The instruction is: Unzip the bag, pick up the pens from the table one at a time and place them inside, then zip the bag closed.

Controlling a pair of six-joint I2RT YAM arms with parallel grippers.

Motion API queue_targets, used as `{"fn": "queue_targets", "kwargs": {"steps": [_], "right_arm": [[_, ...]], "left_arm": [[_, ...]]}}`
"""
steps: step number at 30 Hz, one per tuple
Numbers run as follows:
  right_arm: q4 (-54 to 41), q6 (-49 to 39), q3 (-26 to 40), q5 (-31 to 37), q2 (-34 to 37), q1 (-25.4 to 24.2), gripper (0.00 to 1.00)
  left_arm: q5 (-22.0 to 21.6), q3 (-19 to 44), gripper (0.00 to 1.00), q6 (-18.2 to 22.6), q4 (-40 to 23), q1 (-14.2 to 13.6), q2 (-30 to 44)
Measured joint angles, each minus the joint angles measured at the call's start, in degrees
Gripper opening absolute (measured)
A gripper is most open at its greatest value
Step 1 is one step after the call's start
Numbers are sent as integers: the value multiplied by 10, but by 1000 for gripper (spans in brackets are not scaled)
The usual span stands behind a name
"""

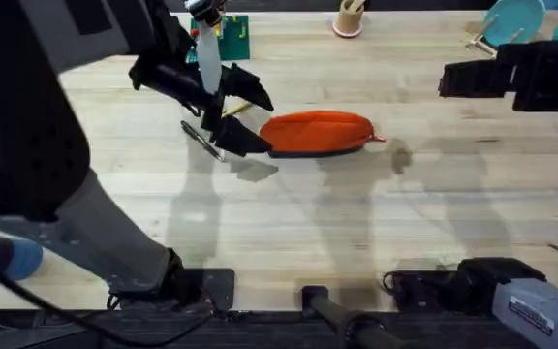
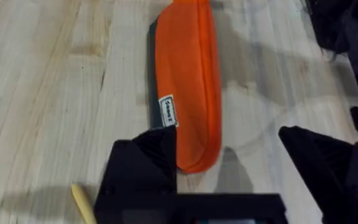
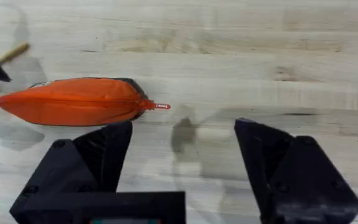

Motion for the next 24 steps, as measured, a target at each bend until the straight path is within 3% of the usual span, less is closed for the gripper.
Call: {"fn": "queue_targets", "kwargs": {"steps": [10, 16, 17, 20, 21, 24], "right_arm": [[0, 0, 0, 0, 0, 0, 996], [0, 0, 0, 0, 0, 0, 995], [0, 0, 0, 0, 0, 0, 996], [0, 0, 0, 0, 0, 0, 996], [0, 0, 0, 0, 0, 0, 995], [0, 0, 0, 0, 0, 0, 996]], "left_arm": [[38, 1, 924, 13, 31, 0, 42], [48, 1, 748, 14, 40, 0, 56], [50, 1, 648, 13, 40, 0, 56], [59, 1, 176, 15, 40, 0, 56], [59, 2, 80, 18, 42, 0, 56], [60, 2, 47, 17, 43, 0, 56]]}}
